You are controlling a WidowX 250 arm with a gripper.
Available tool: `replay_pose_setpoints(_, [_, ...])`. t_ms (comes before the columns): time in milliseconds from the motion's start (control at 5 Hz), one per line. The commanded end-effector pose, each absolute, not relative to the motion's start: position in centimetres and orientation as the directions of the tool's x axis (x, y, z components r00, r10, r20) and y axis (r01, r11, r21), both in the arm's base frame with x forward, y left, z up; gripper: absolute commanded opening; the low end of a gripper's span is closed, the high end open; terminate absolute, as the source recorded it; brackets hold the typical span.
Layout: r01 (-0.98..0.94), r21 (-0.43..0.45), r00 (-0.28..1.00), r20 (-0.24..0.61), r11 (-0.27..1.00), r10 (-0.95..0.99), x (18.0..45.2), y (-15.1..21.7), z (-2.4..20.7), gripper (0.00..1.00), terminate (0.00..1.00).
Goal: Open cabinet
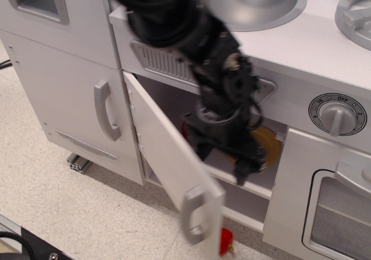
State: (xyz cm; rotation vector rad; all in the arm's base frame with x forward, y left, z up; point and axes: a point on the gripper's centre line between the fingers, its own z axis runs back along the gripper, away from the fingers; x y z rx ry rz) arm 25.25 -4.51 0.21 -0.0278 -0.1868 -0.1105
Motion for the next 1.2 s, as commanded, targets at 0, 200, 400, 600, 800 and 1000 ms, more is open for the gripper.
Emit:
replay_pose_setpoints(0, [0.136,0.002,0.981,0.137,0.991,-0.135,22.9,-0.1,1.6,1.0,0.0])
replay_pose_setpoints(200, [0.16,0.052,0.979,0.122,0.986,-0.165,21.7,1.9,0.4,1.0,0.0])
replay_pose_setpoints(400, [0.169,0.075,0.977,0.118,0.983,-0.177,21.2,2.9,-0.2,1.0,0.0])
replay_pose_setpoints(600, [0.177,0.101,0.975,0.119,0.979,-0.189,21.1,3.5,-0.5,1.0,0.0])
replay_pose_setpoints(800, [0.177,0.101,0.975,0.119,0.979,-0.189,21.1,3.5,-0.5,1.0,0.0])
replay_pose_setpoints(1000, [0.177,0.101,0.975,0.119,0.979,-0.189,21.1,3.5,-0.5,1.0,1.0])
